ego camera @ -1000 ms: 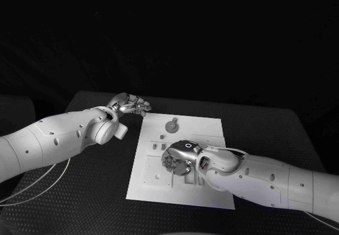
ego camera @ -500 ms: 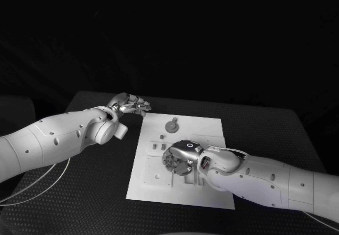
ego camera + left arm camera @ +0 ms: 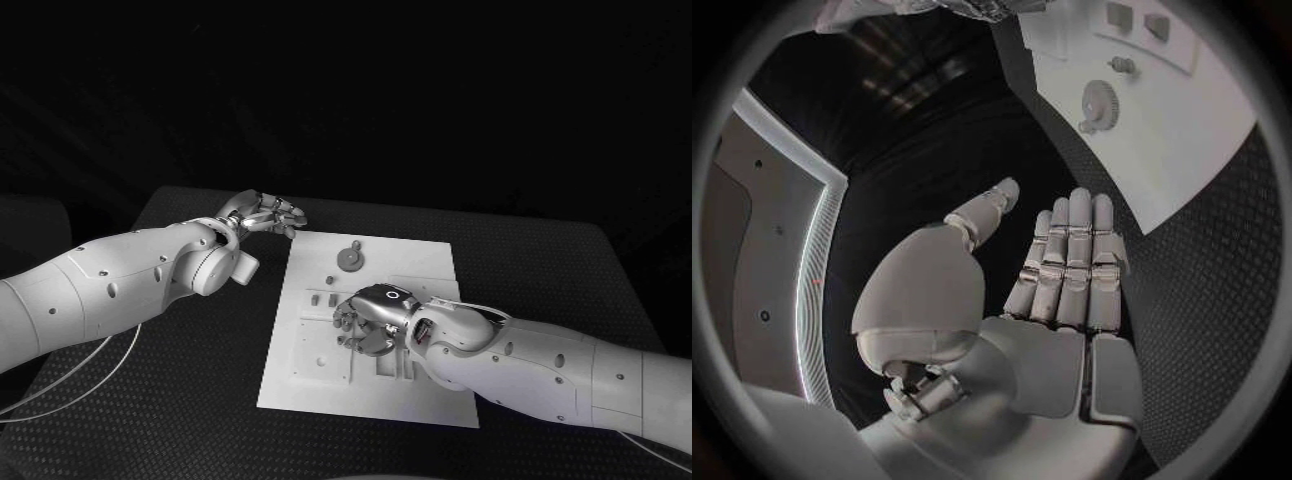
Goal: Assemble the parts on the task board
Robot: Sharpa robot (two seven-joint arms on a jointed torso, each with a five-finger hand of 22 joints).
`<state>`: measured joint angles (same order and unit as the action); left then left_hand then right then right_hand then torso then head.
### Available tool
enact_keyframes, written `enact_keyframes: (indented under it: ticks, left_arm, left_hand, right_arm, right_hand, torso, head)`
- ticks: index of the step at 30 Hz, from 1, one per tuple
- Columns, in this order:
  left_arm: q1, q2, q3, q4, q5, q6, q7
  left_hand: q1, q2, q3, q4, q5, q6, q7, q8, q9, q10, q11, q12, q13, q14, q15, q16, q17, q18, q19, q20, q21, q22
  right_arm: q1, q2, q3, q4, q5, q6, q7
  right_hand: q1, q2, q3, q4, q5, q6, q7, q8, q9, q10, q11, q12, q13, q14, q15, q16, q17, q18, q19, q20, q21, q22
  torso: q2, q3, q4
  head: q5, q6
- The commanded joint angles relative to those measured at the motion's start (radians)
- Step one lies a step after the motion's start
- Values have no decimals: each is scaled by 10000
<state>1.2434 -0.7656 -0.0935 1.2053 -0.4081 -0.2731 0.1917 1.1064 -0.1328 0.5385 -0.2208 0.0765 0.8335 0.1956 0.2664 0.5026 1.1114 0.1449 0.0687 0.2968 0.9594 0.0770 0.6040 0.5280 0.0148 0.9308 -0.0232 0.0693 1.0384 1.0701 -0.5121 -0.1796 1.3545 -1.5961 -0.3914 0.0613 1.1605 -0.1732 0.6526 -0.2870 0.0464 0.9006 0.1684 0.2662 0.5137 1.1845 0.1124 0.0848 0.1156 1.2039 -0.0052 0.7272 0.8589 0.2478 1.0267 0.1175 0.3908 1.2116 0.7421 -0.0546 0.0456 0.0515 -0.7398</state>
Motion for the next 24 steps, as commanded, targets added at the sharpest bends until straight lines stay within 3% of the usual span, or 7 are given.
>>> enact_keyframes:
  ticks: [1, 5, 8, 12, 18, 21, 24]
  left_arm:
    - [30, 3, 6, 22, 48, 75, 79]
    - [30, 13, 6, 8, 48, 80, 89]
    - [30, 21, 6, -13, 48, 77, 108]
    - [30, 12, 5, -28, 49, 54, 142]
    - [30, 13, 5, -36, 69, 40, 158]
    - [30, 23, 5, -39, 69, 38, 160]
    - [30, 19, 5, -36, 69, 39, 160]
  left_hand:
    - [-55, -55, 4, 76, -43, -69, 3, -15, 3, -70, -21, 5, -14, 64, -1, -34, 12, -48, 56, 11, -22, -15]
    - [-53, -55, 5, 77, -43, -70, 4, -14, 4, -70, -20, 6, -15, 65, -1, -37, 15, -48, 56, 11, -22, -17]
    - [-53, -55, 4, 78, -43, -71, 4, -14, 4, -70, -20, 6, -15, 65, -1, -40, 19, -49, 56, 11, -22, -19]
    - [-54, -57, 3, 79, -43, -71, 4, -12, 4, -70, -20, 7, -16, 66, 0, -43, 23, -49, 56, 12, -21, -21]
    - [-55, -62, 0, 81, -44, -66, 2, -7, 7, -65, -22, 11, -16, 67, 0, -48, 31, -49, 56, 12, -20, -24]
    - [-54, -63, 0, 81, -44, -65, 2, -5, 7, -64, -22, 12, -16, 68, 0, -50, 34, -49, 56, 12, -20, -26]
    - [-53, -65, -1, 81, -44, -64, 1, -4, 8, -63, -23, 13, -16, 68, 0, -53, 37, -49, 56, 12, -20, -27]
  right_arm:
    - [2, -84, -1, 54, 91, -360, -27]
    - [90, -282, 2, 231, 255, -454, 12]
    - [284, -551, 22, 502, 629, -466, 92]
    - [612, -998, 223, 850, 1062, -235, 127]
    - [1249, -1815, 557, 1219, 1543, 917, -7]
    - [1502, -2144, 570, 1311, 1391, 1276, -159]
    - [1598, -2332, 570, 1286, 1122, 1643, -372]
  right_hand:
    - [15, -73, -19, 7, 8, -71, 15, -29, -7, -61, -2, -53, -1, -27, 53, 51, 15, 119, -70, 22, -50, 23]
    - [25, -73, -13, 10, 8, -73, 17, -23, -5, -54, -3, -51, 4, -29, 52, 69, 26, 122, -67, 23, -40, 41]
    - [17, -69, -13, 30, 7, -96, 28, -14, -2, 18, -25, -16, 34, -16, 33, 129, 57, 131, -42, 23, -5, 95]
    - [-19, -70, -55, 45, 7, -114, 32, 25, 12, 143, -83, 42, 112, 124, -26, 424, 213, 140, 111, -32, 145, 254]
    - [-275, -184, -178, 149, 8, -159, 59, 33, 12, 119, -84, 21, 143, 132, -30, 635, 334, 140, 146, -48, 223, 369]
    - [-540, -301, -439, 159, 8, -195, 71, 35, 14, 57, -67, -18, 148, 118, -13, 735, 389, 140, 150, -64, 274, 449]
    - [-691, -344, -686, 92, 9, -219, 68, 50, 22, -19, -39, -62, 153, 54, 10, 799, 424, 140, 107, -80, 294, 520]
  torso:
    - [6, -1, -1]
    - [-5, 5, -4]
    - [2, 11, 4]
    - [-8, 15, -10]
    - [-7, 8, -35]
    - [-9, 11, -35]
    - [-13, 9, -27]
  head:
    - [1, 5]
    - [-10, 22]
    - [-37, 49]
    - [-63, 83]
    - [-94, 156]
    - [-107, 162]
    - [-128, 177]
